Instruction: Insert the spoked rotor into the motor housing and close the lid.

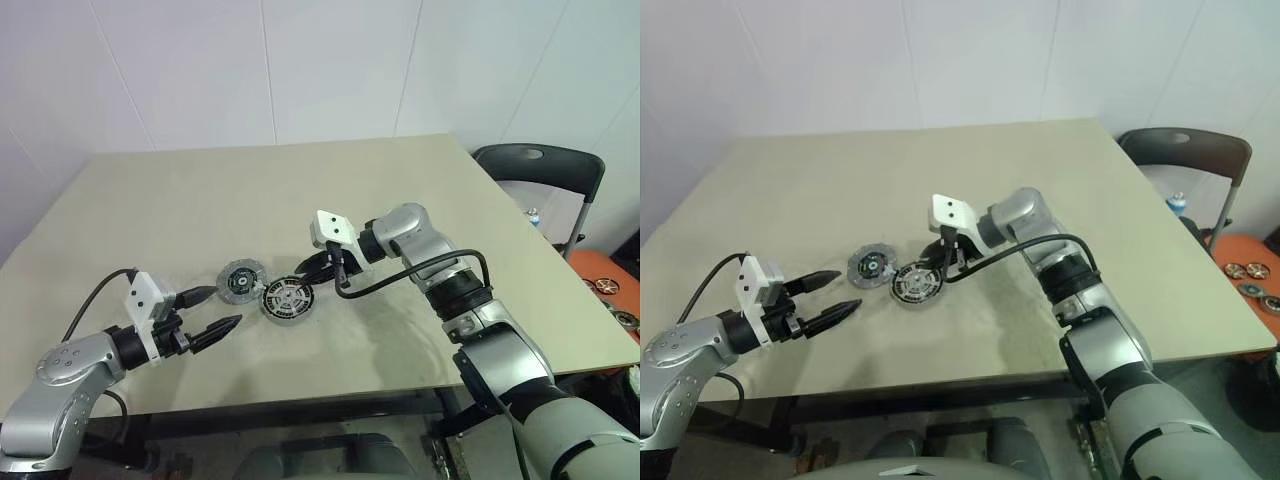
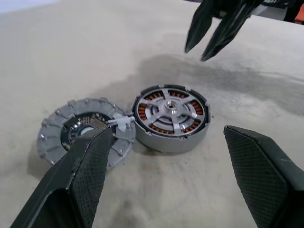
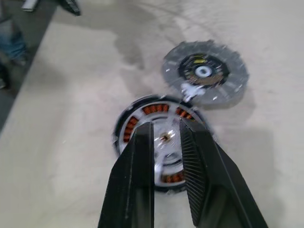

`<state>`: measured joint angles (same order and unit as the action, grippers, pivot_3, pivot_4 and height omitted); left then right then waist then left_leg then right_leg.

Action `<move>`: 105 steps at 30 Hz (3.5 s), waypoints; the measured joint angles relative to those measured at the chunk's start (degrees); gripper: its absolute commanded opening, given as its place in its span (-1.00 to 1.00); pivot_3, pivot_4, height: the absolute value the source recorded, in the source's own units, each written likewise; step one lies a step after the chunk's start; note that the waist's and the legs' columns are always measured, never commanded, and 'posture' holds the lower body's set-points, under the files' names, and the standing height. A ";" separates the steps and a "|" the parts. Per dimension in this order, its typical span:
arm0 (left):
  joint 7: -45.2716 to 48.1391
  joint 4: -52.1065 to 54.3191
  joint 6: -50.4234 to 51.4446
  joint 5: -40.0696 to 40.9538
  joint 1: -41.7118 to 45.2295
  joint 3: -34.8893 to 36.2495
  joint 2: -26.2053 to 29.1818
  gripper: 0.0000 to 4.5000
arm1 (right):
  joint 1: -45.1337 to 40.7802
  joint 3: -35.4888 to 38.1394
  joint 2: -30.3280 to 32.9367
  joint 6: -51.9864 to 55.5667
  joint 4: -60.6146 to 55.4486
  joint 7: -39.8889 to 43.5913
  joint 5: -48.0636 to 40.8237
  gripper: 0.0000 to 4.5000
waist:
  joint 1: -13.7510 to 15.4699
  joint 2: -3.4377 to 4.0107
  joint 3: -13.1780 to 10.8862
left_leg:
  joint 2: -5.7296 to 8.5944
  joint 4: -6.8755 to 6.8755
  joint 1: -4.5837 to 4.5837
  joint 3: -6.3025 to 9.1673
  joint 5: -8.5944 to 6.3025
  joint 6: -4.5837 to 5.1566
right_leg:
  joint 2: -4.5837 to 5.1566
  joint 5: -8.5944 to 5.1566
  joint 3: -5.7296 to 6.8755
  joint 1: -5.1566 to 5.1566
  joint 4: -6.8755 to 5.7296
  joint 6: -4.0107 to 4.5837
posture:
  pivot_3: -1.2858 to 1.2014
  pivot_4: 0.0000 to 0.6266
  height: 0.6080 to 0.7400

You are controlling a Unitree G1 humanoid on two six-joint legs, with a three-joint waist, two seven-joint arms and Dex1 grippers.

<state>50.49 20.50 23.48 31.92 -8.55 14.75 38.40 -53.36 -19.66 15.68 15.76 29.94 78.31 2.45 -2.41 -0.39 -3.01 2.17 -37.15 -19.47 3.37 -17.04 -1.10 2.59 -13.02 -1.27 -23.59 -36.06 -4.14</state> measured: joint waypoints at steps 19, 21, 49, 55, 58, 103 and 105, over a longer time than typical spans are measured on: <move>1.81 -2.36 -0.31 -0.31 1.27 -0.67 0.85 0.78 | -2.99 -11.34 8.32 -31.48 -0.24 5.93 7.61 -0.99 | -0.31 0.00 -0.01 | 0.03 0.00 0.08 -0.05 0.01 0.01 | -0.06 -0.01 0.00 0.13 0.12 -0.03 | 0.03 -1.00 1.00; 1.79 -2.39 -0.37 -0.56 2.17 -1.13 0.82 0.78 | -7.12 -14.34 7.11 -40.72 4.49 4.43 11.33 -0.99 | -0.30 0.00 -0.01 | 0.02 -0.01 0.11 -0.06 0.01 0.00 | -0.07 -0.01 -0.01 0.12 0.07 -0.03 | 0.03 -1.00 1.00; -0.53 0.59 -0.47 -1.18 -0.47 -1.58 -0.34 0.78 | -16.80 -22.63 0.41 -69.52 26.98 -9.61 28.54 -0.03 | -0.12 0.00 -0.01 | 0.09 0.04 0.04 -0.01 0.03 -0.04 | 0.04 -0.10 -0.07 0.04 0.05 0.17 | 0.03 -1.00 1.00; -0.74 0.59 -0.47 -1.18 -0.33 -1.62 -0.37 0.78 | -16.50 -23.86 -0.58 -70.70 28.06 -11.71 30.49 -0.03 | -0.13 0.00 -0.01 | 0.07 0.04 0.07 0.01 0.03 -0.04 | 0.01 -0.10 -0.08 0.04 0.00 0.17 | 0.03 -1.00 1.00; -0.88 0.59 -0.47 -1.18 -0.32 -1.65 -0.38 0.78 | -16.31 -24.36 -1.08 -71.02 28.48 -12.31 30.63 -0.03 | -0.15 0.00 -0.01 | 0.07 0.04 0.07 0.01 0.03 -0.05 | 0.01 -0.10 -0.08 0.04 0.00 0.17 | 0.03 -1.00 1.00; -1.12 -1.36 -1.44 -1.47 1.84 -2.39 -1.43 0.78 | -16.02 -22.28 -2.95 -20.37 17.01 13.81 12.58 -0.84 | 0.05 0.00 -0.01 | 0.08 0.04 0.00 0.09 0.07 -0.11 | 0.08 -0.09 -0.01 0.00 0.01 0.16 | 0.03 -1.00 1.00; -1.12 -1.59 -1.52 -1.49 2.48 -2.67 -1.58 0.78 | -16.42 -23.90 -1.93 -11.14 14.53 14.02 9.14 -0.84 | 0.06 0.00 -0.02 | 0.08 0.04 -0.02 0.09 0.07 -0.12 | 0.10 -0.09 -0.01 -0.03 0.01 0.16 | 0.03 -1.00 1.00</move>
<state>49.37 18.90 21.96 30.43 -6.07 12.09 36.82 -69.78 -43.56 13.75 4.62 44.47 92.33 11.59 -2.35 -0.38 -3.03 2.25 -37.11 -19.49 3.46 -16.97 -1.22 2.69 -13.11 -1.29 -23.62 -36.05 -3.98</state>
